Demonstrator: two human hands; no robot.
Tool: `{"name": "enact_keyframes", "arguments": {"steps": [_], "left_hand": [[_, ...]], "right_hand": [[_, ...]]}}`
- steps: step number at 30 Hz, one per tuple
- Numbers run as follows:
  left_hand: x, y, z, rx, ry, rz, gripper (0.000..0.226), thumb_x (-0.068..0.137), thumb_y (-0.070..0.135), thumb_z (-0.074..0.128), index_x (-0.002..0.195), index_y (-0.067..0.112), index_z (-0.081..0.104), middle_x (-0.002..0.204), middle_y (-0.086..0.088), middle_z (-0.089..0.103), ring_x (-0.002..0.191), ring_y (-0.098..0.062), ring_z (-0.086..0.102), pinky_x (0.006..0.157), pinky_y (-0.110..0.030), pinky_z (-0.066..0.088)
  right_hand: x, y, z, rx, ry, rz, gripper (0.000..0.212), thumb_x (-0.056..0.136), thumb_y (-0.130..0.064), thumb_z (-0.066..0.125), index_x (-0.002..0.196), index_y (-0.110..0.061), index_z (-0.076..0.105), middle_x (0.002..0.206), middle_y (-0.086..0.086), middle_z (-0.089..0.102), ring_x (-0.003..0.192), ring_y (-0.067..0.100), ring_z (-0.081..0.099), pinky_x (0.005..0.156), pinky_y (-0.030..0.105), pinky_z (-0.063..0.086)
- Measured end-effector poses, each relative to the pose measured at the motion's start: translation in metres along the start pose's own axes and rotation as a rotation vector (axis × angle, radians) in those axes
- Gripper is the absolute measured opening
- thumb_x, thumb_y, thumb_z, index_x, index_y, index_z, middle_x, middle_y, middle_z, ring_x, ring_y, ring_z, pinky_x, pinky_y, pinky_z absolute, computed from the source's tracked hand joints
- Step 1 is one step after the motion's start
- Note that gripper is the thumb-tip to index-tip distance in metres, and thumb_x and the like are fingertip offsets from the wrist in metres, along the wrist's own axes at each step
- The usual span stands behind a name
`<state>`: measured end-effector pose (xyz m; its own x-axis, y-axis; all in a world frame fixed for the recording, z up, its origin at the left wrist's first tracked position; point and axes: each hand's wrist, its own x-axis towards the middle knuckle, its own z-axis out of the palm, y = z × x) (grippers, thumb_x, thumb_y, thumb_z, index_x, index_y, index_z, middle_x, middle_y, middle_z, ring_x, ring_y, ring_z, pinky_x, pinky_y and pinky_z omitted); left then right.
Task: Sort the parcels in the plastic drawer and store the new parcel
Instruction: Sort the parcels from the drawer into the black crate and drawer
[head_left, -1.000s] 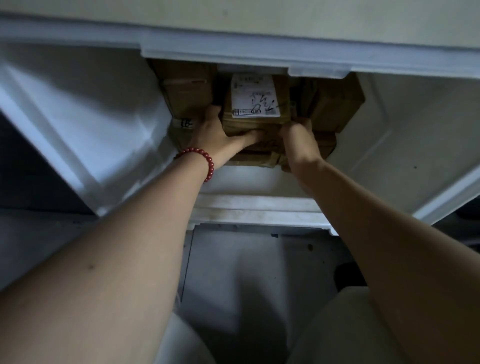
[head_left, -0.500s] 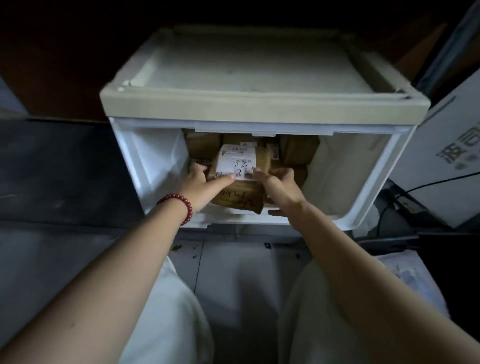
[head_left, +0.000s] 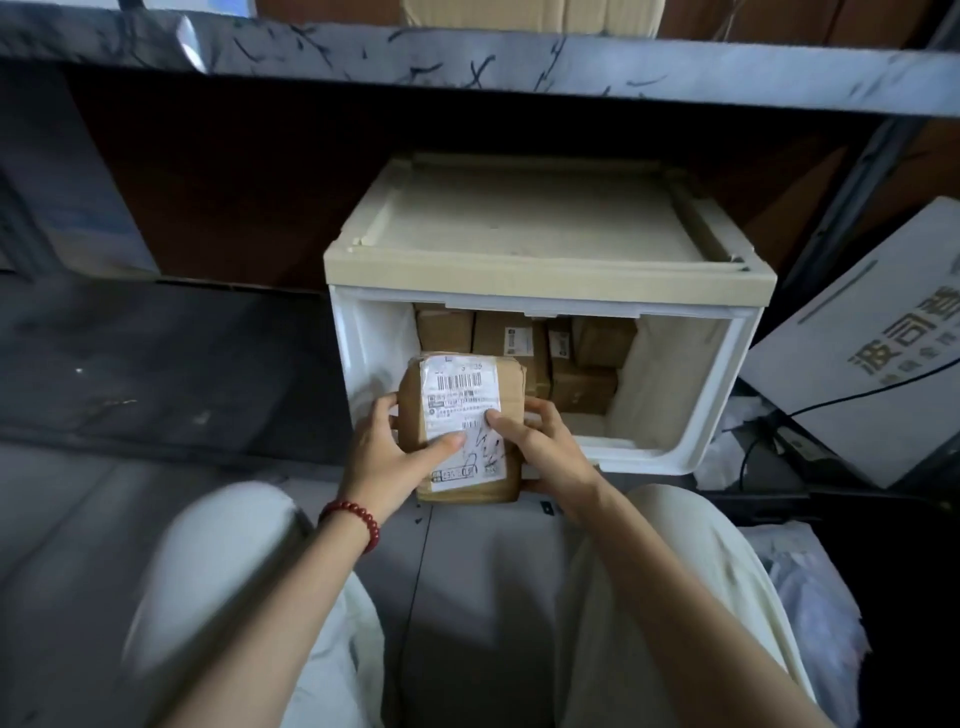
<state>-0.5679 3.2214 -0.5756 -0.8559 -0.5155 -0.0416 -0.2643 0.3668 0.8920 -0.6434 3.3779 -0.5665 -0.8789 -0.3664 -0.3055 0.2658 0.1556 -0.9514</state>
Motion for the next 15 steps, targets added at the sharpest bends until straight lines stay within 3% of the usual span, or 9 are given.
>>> {"name": "enact_keyframes", "arguments": {"steps": [2,4,7,9,12,15], "left_hand": [[-0.003,-0.001,0.0,-0.016,0.009,-0.01,0.071,0.072,0.037,0.081,0.129,0.019,0.045,0.125,0.002,0.055,0.104,-0.01,0.051,0.071,-0.016,0.039],[-0.005,-0.003,0.002,-0.02,0.019,-0.02,0.071,0.071,0.04,0.081,0.13,0.02,0.046,0.125,0.003,0.056,0.103,-0.009,0.051,0.079,-0.022,0.042],[-0.009,-0.001,0.005,-0.032,0.024,-0.04,0.076,0.064,0.055,0.08,0.126,0.026,0.048,0.124,0.004,0.056,0.103,-0.01,0.055,0.085,-0.029,0.049],[-0.011,0.001,0.004,-0.064,0.029,-0.057,0.079,0.056,0.065,0.076,0.122,0.03,0.05,0.119,0.006,0.058,0.102,-0.011,0.058,0.081,-0.03,0.054],[-0.011,0.002,0.004,-0.072,0.025,-0.043,0.063,0.07,0.052,0.078,0.122,0.027,0.053,0.108,0.009,0.059,0.096,-0.009,0.056,0.066,-0.017,0.045],[-0.01,0.001,0.006,-0.05,0.005,-0.009,0.064,0.07,0.052,0.077,0.124,0.025,0.054,0.113,0.01,0.061,0.102,-0.009,0.056,0.075,-0.021,0.045]], "right_hand": [[-0.004,-0.003,0.001,-0.013,0.007,-0.018,0.056,0.087,-0.032,0.069,0.133,-0.019,0.039,0.102,-0.006,0.064,0.091,0.011,0.065,0.08,0.036,0.056],[-0.007,-0.004,0.001,-0.011,0.009,-0.031,0.054,0.088,-0.031,0.068,0.132,-0.02,0.039,0.1,-0.006,0.064,0.087,0.009,0.065,0.074,0.031,0.055],[-0.012,-0.005,0.0,-0.015,0.021,-0.034,0.05,0.088,-0.033,0.067,0.129,-0.022,0.04,0.098,-0.008,0.063,0.087,0.009,0.064,0.081,0.037,0.055],[-0.014,-0.005,-0.002,-0.009,0.033,-0.028,0.05,0.087,-0.038,0.068,0.127,-0.023,0.041,0.101,-0.01,0.064,0.091,0.009,0.063,0.087,0.043,0.053],[-0.017,-0.006,-0.007,0.009,0.027,-0.041,0.053,0.086,-0.042,0.069,0.126,-0.022,0.04,0.112,-0.01,0.062,0.094,0.004,0.061,0.072,0.033,0.051],[-0.016,-0.003,-0.015,-0.039,-0.006,-0.058,0.062,0.082,-0.042,0.072,0.128,-0.023,0.036,0.126,-0.008,0.056,0.097,0.0,0.056,0.065,0.026,0.043]]}}
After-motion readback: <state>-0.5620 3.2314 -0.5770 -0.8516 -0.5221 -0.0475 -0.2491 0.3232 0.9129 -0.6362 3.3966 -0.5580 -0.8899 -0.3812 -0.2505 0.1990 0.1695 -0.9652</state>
